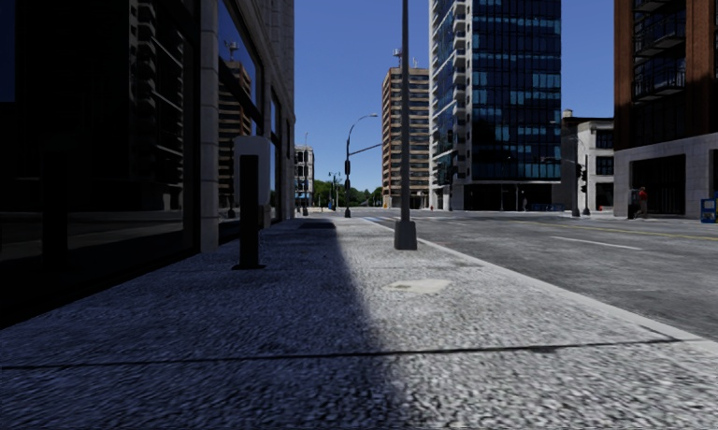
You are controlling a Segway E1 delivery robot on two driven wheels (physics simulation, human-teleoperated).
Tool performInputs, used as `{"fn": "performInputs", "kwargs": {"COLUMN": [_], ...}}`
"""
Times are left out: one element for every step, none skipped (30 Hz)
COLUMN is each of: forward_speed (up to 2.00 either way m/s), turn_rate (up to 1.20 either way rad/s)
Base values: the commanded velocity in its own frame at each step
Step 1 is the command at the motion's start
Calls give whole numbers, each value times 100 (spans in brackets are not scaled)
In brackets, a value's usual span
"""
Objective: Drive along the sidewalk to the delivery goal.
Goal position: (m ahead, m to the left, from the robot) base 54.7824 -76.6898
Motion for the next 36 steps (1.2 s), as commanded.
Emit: {"fn": "performInputs", "kwargs": {"forward_speed": [200, 200, 200, 200, 200, 200, 200, 200, 200, 200, 200, 200, 200, 200, 200, 200, 200, 200, 200, 200, 200, 200, 200, 200, 200, 200, 200, 200, 200, 200, 200, 200, 200, 200, 200, 200], "turn_rate": [0, 0, 0, 0, 0, 0, 0, 0, 0, 0, 0, 0, 0, 0, 0, 0, 0, 0, 0, 0, 0, 0, 0, 0, 0, 0, 0, 0, 0, 0, 0, 0, 0, 4, 4, 16]}}
